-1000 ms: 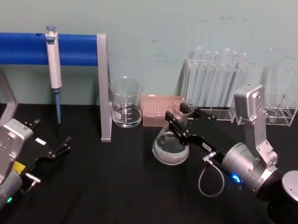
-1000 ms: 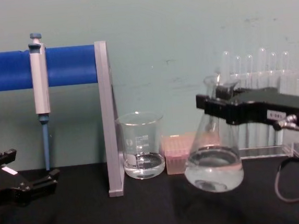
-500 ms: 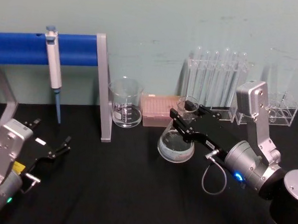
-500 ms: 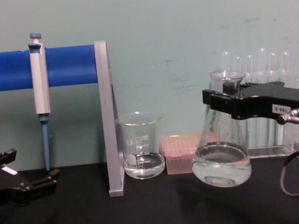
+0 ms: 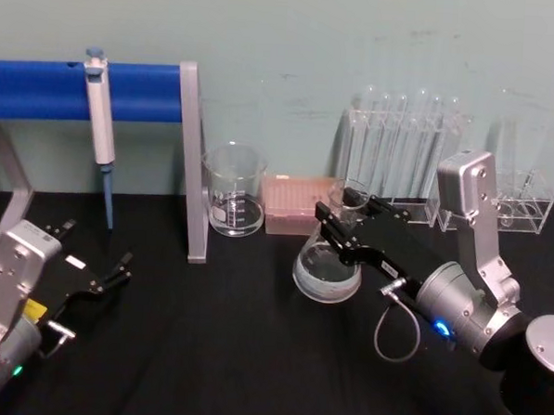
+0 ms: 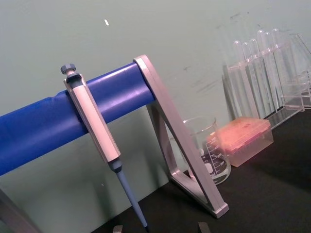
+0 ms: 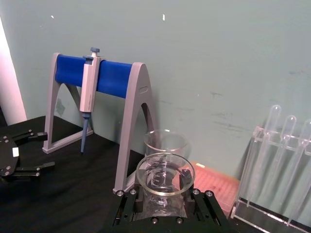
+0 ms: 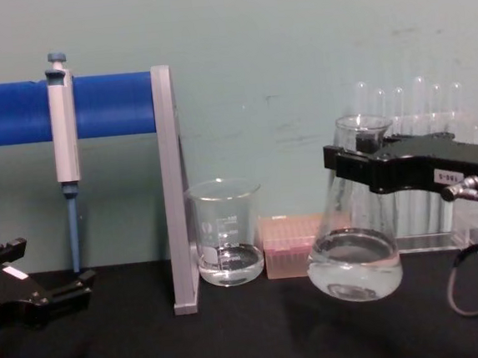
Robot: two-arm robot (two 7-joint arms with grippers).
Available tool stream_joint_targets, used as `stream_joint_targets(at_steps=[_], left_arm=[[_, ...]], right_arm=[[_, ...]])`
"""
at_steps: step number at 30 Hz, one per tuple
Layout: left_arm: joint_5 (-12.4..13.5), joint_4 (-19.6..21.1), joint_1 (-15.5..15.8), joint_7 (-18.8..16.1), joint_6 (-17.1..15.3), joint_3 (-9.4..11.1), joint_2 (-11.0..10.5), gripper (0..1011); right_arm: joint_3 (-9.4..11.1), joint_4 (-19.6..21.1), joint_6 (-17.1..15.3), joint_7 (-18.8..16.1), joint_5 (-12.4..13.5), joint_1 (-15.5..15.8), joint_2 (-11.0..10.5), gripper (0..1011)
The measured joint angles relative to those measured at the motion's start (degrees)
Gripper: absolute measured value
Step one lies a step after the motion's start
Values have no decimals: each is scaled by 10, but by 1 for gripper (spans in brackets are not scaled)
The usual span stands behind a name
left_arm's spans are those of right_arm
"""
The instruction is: Grasp the erlenmeyer flask with one hand, shake it three times, then place it back.
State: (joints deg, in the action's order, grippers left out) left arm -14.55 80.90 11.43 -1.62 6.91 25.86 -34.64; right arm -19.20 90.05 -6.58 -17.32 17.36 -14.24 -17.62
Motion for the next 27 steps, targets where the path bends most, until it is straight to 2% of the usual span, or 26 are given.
stream_joint_targets(at_steps=[14,27], left_arm=[[0,0,0,0,0,0,0,1001],[0,0,0,0,0,0,0,1001]], right_arm=[[-6,0,-1,-12,1,0,4,457],[-26,0,-3,-32,12,-6,5,456]])
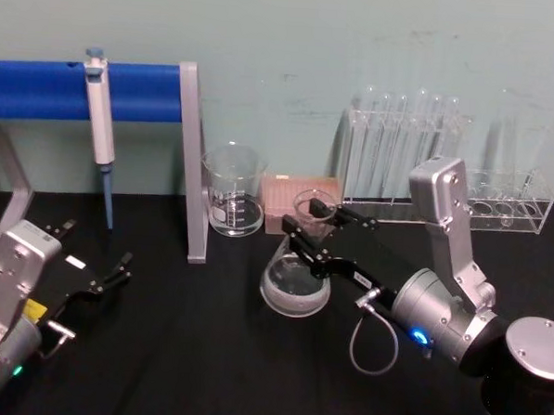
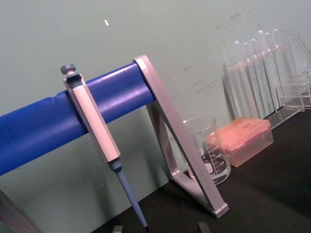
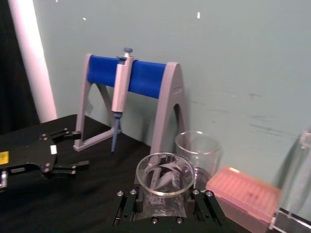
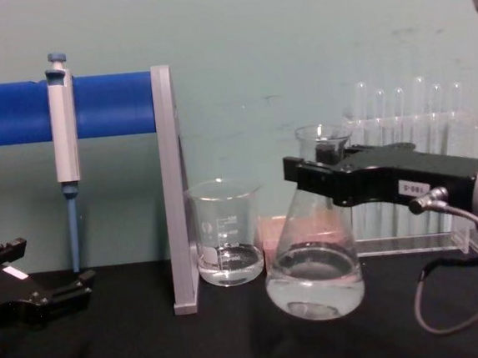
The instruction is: Grasp the erlenmeyer flask with one hand, shake it three times, then place it back.
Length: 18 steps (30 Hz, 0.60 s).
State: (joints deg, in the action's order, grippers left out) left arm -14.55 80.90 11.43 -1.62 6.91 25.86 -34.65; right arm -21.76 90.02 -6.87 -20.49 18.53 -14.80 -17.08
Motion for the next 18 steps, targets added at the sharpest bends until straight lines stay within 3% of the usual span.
stream_joint_targets(at_steps=[18], left_arm=[[0,0,0,0,0,0,0,1001]], right_arm=[[-28,-3,-5,-24,22,-11,-4,457]])
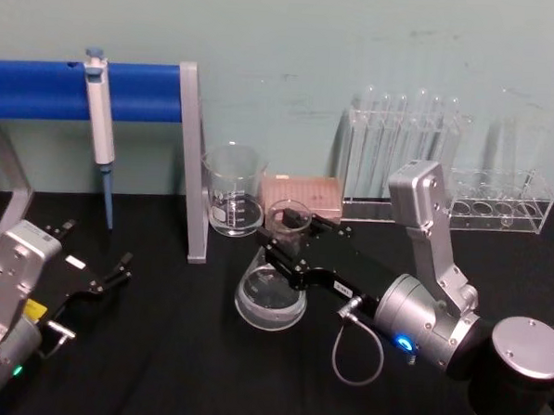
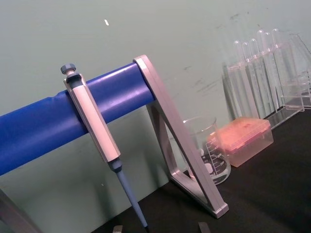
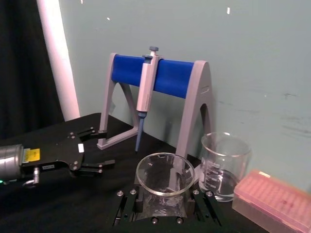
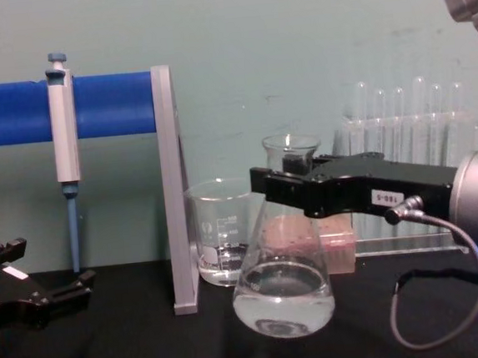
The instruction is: Grasp the erlenmeyer flask with one hand, shake it three times, then place it back.
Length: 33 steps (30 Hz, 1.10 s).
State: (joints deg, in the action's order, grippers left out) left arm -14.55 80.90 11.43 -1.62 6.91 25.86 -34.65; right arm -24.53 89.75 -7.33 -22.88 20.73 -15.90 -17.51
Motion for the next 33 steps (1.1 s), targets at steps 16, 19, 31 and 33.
stream_joint_targets(at_steps=[16,19,31,33], left_arm=[[0,0,0,0,0,0,0,1001],[0,0,0,0,0,0,0,1001],[0,0,0,0,0,0,0,1001],[0,0,0,0,0,0,0,1001]], right_arm=[[-19,-1,2,-10,17,-8,-7,457],[-20,-1,3,-8,18,-8,-8,457],[-11,-1,7,11,18,-6,-11,456],[-8,-1,8,15,18,-5,-12,457]])
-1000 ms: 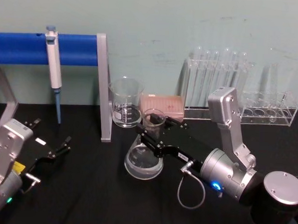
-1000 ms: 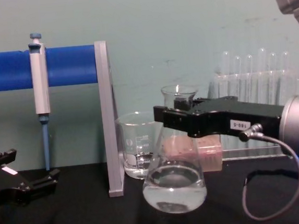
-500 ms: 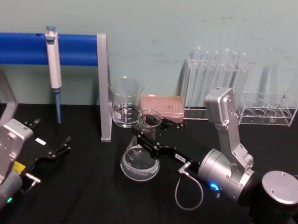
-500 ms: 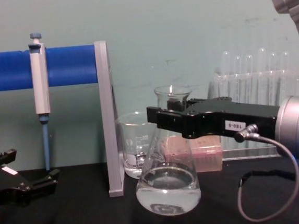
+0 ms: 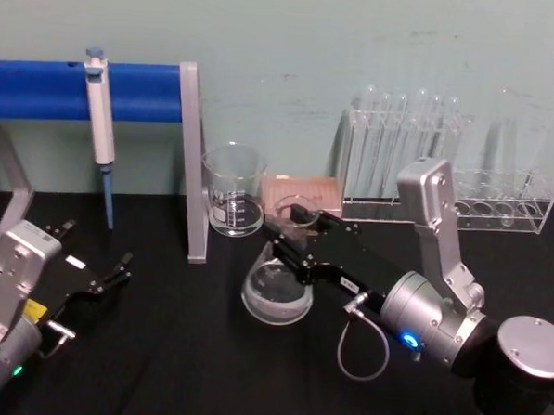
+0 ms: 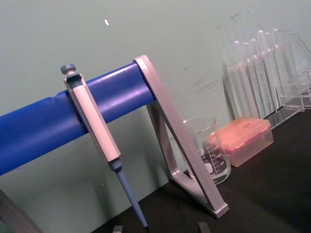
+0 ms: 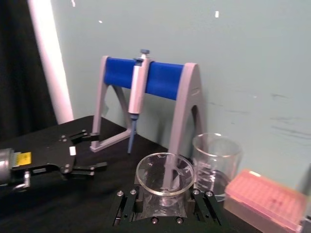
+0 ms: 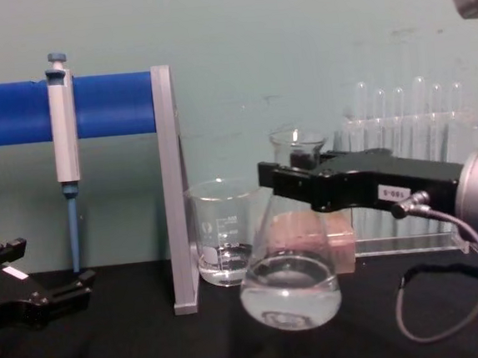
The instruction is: Grasp the erlenmeyer flask with one hand, shake it three times, then place it back.
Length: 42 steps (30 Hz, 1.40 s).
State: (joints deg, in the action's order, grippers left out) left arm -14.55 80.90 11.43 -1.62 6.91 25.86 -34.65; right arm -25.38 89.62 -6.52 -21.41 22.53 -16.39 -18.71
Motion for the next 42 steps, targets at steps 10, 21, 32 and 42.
stream_joint_targets(at_steps=[10,21,32,42], left_arm=[[0,0,0,0,0,0,0,1001],[0,0,0,0,0,0,0,1001],[0,0,0,0,0,0,0,1001],[0,0,0,0,0,0,0,1001]], right_arm=[[25,1,4,24,-9,8,-4,457],[51,9,5,45,-21,22,-6,457],[82,19,4,66,-36,37,-6,457],[104,28,-2,80,-55,51,-2,457]])
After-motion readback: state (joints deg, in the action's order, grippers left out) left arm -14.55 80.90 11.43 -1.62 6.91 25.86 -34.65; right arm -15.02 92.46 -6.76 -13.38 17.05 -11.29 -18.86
